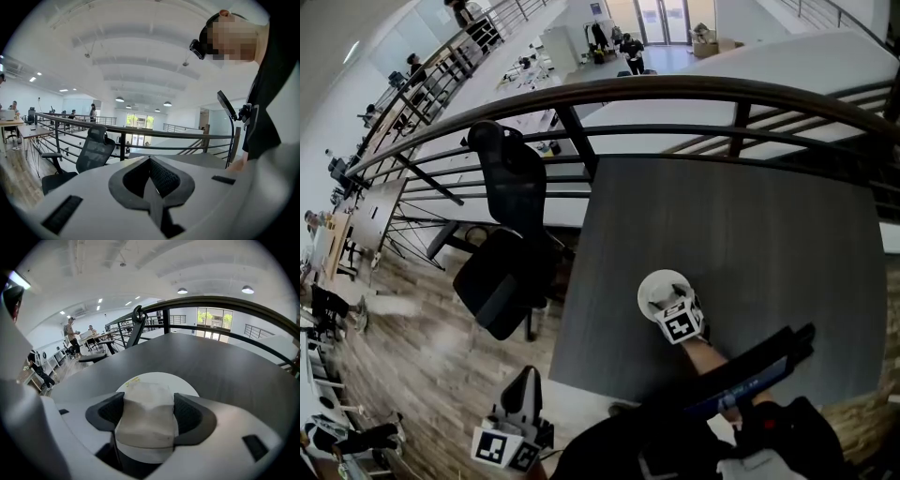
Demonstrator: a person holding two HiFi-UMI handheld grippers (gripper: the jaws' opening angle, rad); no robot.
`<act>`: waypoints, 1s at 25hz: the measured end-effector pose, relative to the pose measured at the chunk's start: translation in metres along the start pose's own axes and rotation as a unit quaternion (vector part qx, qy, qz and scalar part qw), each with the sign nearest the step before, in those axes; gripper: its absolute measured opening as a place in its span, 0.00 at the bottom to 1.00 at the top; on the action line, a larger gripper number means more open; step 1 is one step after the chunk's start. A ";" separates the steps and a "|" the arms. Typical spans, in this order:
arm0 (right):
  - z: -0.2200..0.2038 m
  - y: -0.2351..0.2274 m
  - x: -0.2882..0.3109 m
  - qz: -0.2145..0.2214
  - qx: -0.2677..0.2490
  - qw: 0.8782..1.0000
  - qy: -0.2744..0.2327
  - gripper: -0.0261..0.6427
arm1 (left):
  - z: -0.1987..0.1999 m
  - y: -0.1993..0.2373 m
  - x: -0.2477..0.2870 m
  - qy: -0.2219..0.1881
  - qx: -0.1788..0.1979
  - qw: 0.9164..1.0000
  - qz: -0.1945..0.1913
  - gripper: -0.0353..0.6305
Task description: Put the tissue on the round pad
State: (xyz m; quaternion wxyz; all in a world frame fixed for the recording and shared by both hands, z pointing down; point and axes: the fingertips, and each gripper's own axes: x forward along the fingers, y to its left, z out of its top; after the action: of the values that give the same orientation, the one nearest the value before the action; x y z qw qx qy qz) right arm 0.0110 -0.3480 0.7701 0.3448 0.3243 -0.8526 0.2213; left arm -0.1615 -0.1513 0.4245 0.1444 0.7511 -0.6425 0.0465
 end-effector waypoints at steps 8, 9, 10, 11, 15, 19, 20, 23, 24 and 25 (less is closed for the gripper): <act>0.000 -0.007 0.015 -0.014 -0.045 0.999 0.008 0.53 | -0.004 0.004 0.006 0.010 0.005 1.000 0.003 0.06; -0.003 -0.004 0.016 -0.014 -0.050 0.998 0.016 0.53 | -0.003 0.004 0.006 0.006 0.002 1.000 0.002 0.06; -0.005 -0.002 0.016 -0.014 -0.055 0.998 0.026 0.53 | -0.006 0.005 0.004 0.010 0.004 1.000 0.004 0.06; -0.006 -0.001 0.016 -0.014 -0.059 0.998 0.030 0.53 | -0.009 0.008 0.002 0.016 0.008 1.000 0.007 0.06; -0.009 -0.002 0.018 -0.012 -0.065 0.997 0.034 0.53 | -0.015 0.009 -0.001 0.018 0.010 1.000 0.010 0.06; -0.010 0.000 0.021 -0.002 -0.060 0.997 0.038 0.54 | -0.015 0.011 -0.002 0.013 0.009 1.000 0.009 0.06; -0.011 0.000 0.022 0.000 -0.059 0.998 0.038 0.54 | -0.015 0.011 -0.002 0.012 0.009 1.000 0.009 0.06; -0.015 0.000 0.021 0.005 -0.058 0.997 0.048 0.54 | -0.014 0.010 -0.002 0.010 0.010 1.000 0.006 0.06; -0.013 -0.001 0.021 0.003 -0.063 0.997 0.045 0.54 | -0.015 0.011 -0.002 0.011 0.011 1.000 0.007 0.06; -0.010 -0.001 0.021 0.001 -0.069 0.997 0.037 0.54 | -0.015 0.011 -0.002 0.012 0.011 1.000 0.007 0.06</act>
State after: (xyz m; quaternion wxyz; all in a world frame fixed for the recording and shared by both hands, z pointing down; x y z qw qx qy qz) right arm 0.0048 -0.3510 0.7918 0.3976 0.2905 -0.8527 0.1743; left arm -0.1709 -0.1463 0.4403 0.1432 0.7478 -0.6451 0.0639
